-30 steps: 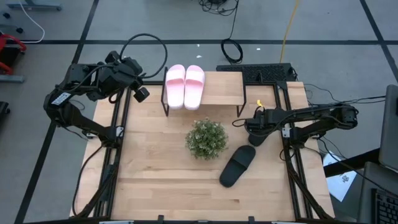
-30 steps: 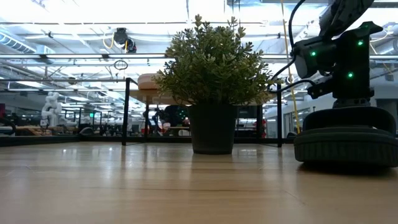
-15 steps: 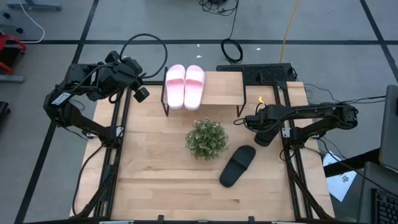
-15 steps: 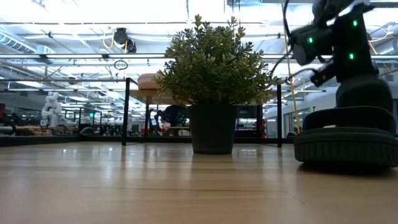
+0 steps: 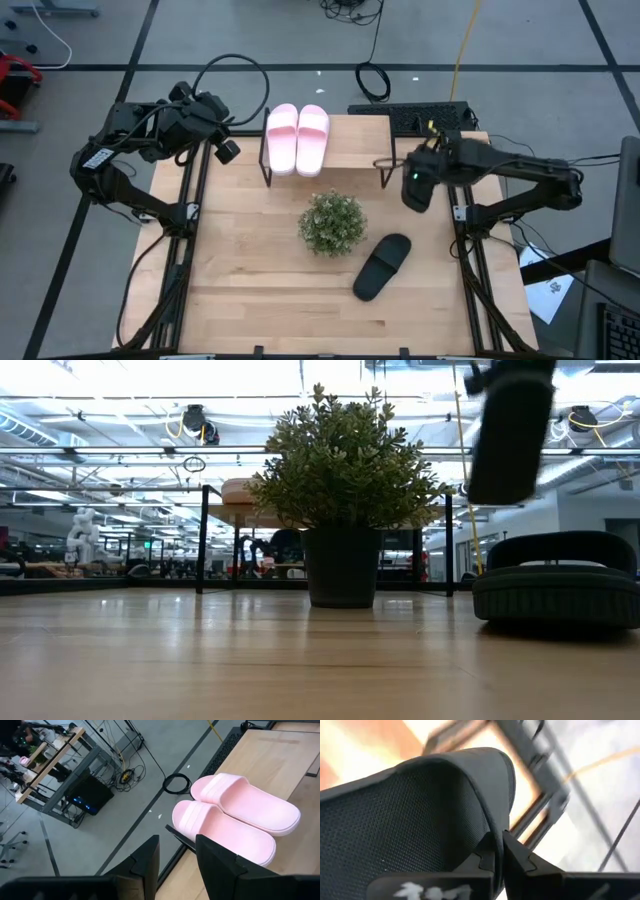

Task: Pick and place slides into the shelf
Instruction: Put the top black slide on the shelf

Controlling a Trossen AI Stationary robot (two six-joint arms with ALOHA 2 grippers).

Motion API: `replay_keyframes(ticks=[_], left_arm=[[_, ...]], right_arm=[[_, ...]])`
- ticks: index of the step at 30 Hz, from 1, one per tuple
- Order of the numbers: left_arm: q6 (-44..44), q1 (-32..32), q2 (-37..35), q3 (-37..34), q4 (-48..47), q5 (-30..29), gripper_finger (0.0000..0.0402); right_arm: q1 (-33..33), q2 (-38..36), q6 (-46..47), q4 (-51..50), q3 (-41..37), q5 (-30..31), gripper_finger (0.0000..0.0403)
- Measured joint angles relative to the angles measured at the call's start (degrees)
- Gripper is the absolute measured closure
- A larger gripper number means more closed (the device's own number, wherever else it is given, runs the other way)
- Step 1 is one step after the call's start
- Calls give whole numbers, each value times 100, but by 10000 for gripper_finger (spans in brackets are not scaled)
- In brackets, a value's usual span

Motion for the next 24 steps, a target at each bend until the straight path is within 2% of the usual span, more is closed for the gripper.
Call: replay_keyframes(ticks=[4, 7, 11, 14, 20, 24], left_arm=[[0, -2, 0, 0, 0, -4, 268], [-5, 1, 0, 0, 0, -6, 268], [-46, -2, 0, 0, 0, -9, 268], [-53, -1, 0, 0, 0, -9, 268], [-87, 1, 0, 0, 0, -9, 268], [-91, 0, 0, 0, 2, -9, 268]], right_arm=[[0, 171, -990, 564, 712, 695, 402], [-23, 347, -2015, 1701, 959, 1111, 402], [-307, 745, -3519, 3207, 993, 1152, 402], [-668, 1193, -4308, 3729, 990, 1272, 402], [-1477, 1880, -4577, 3948, 986, 1226, 402], [-1663, 2051, -4869, 4253, 986, 1225, 403]])
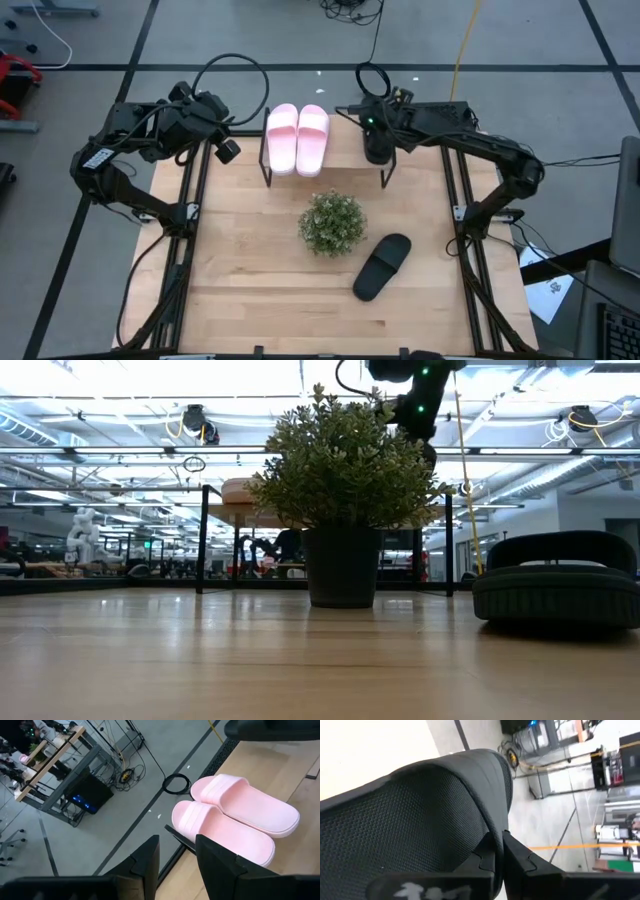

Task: Pick and place slides into the shelf
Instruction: Put the top black slide on the shelf

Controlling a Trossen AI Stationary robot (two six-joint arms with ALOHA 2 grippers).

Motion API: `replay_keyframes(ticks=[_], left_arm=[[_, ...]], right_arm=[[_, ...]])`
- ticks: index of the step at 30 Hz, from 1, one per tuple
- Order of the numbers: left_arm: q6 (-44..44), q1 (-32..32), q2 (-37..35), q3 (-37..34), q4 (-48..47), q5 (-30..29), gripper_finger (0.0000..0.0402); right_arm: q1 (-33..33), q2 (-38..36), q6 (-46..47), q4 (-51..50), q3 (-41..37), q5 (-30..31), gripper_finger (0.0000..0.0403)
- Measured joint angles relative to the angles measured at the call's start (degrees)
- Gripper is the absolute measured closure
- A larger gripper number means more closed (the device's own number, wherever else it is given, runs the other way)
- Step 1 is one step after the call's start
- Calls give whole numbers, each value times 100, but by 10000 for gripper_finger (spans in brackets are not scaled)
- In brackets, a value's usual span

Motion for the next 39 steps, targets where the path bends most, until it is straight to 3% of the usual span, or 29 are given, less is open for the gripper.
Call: replay_keyframes(ticks=[12, 24, 29, 39], left_arm=[[12, -2, 0, 0, 0, -2, 268], [6, 0, 0, 0, 0, 4, 268], [10, 0, 0, 0, 2, 4, 268], [12, 0, 0, 0, 0, 4, 268]], right_arm=[[-22, 121, -269, 303, -4, -306, 403], [-31, 552, -325, 272, -26, -277, 403], [-38, 557, -365, 133, -26, 41, 403], [-42, 554, -323, -92, -26, 52, 403]])
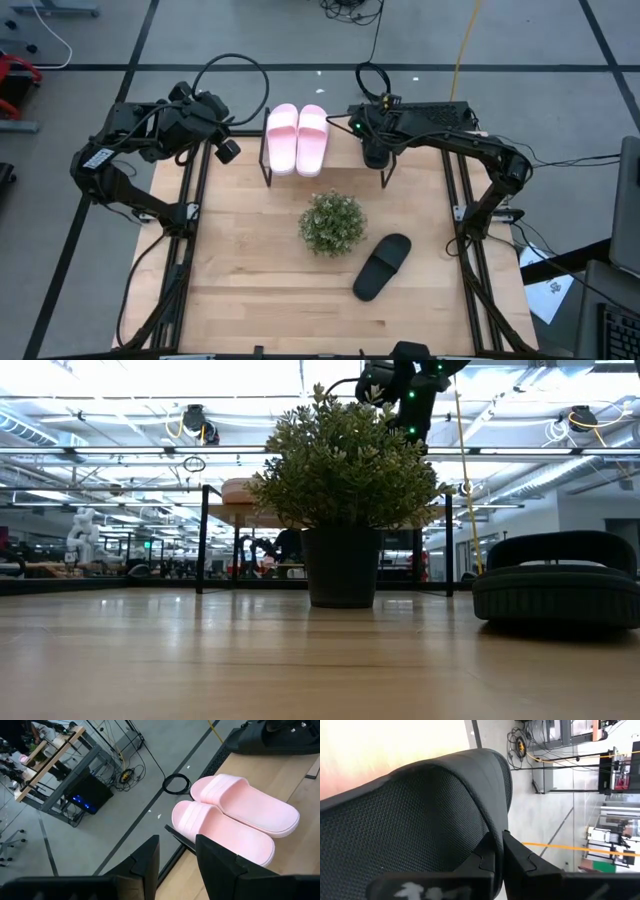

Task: Pick and place slides into the shelf
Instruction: Put the top black slide on the shelf

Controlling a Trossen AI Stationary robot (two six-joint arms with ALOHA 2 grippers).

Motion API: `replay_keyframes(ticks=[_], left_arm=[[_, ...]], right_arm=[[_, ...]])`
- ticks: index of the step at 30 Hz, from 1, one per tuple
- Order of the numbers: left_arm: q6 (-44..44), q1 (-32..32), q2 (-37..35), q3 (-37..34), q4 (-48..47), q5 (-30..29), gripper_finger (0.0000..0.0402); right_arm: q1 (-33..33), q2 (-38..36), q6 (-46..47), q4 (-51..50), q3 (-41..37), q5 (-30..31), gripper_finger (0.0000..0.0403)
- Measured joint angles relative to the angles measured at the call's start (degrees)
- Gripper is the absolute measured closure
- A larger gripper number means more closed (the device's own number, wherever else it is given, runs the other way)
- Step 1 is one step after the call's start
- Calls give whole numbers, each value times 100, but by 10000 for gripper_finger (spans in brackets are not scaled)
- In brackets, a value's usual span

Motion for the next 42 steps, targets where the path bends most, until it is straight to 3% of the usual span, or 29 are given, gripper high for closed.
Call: replay_keyframes(ticks=[12, 25, 42], left_arm=[[2, -1, 0, 0, 0, 0, 268], [11, 0, 0, 0, 2, 0, 268], [7, 0, 0, 0, 0, 0, 268]], right_arm=[[4, 0, 28, -122, 0, 104, 403], [74, -22, 17, 81, -552, 243, 403], [129, -26, -783, 193, -564, 446, 403]])
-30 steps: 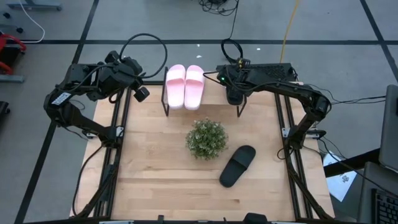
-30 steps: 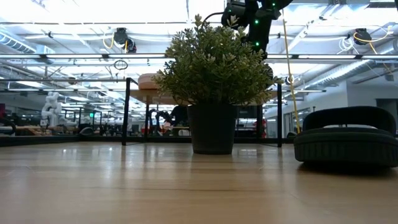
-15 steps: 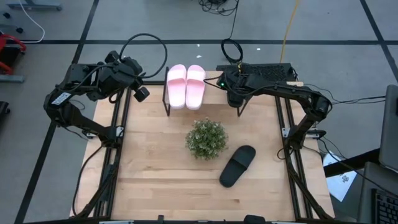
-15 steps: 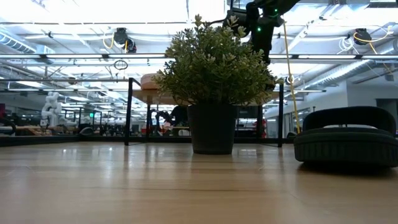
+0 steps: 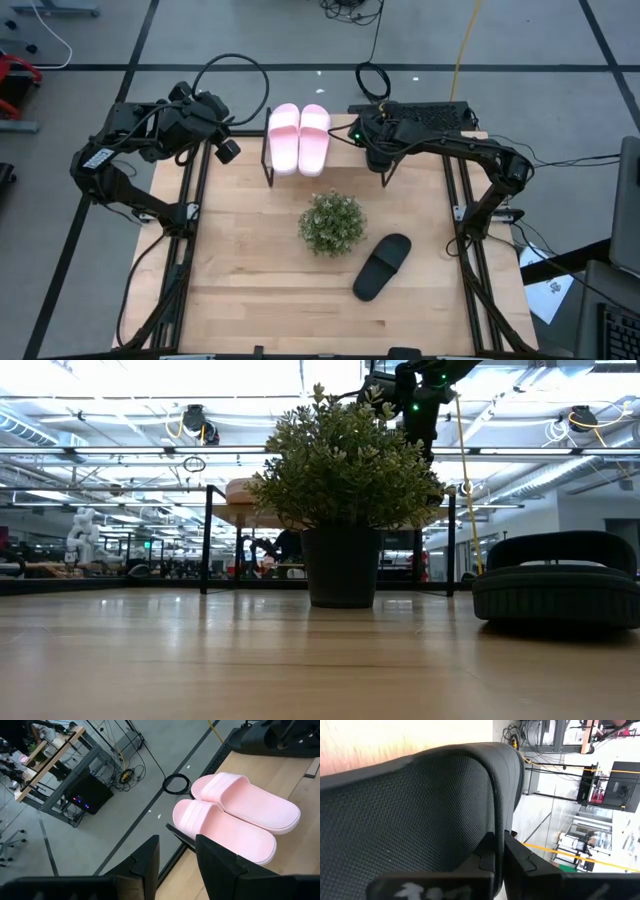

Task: Pick and place slides into the shelf
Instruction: Put the top black slide on the shelf

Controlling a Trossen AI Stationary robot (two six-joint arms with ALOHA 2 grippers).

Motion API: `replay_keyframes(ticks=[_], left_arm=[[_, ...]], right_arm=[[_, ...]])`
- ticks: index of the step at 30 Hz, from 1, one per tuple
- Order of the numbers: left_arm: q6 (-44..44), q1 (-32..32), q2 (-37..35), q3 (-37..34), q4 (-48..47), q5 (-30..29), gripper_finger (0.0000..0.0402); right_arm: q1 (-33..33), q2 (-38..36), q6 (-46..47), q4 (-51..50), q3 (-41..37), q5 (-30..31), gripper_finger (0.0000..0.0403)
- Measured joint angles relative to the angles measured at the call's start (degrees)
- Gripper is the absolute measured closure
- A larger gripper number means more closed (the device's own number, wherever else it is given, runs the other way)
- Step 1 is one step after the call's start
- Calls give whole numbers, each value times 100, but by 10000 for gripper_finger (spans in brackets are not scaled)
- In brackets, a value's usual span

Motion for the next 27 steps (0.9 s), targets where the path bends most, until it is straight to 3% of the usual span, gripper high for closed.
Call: replay_keyframes(ticks=[16, 27], left_arm=[[-4, 0, 0, 0, 1, -2, 268], [3, 0, 0, 0, 0, -2, 268]], right_arm=[[2, 0, -107, -46, 0, 113, 401], [2, 0, -120, -57, 0, 110, 346]])
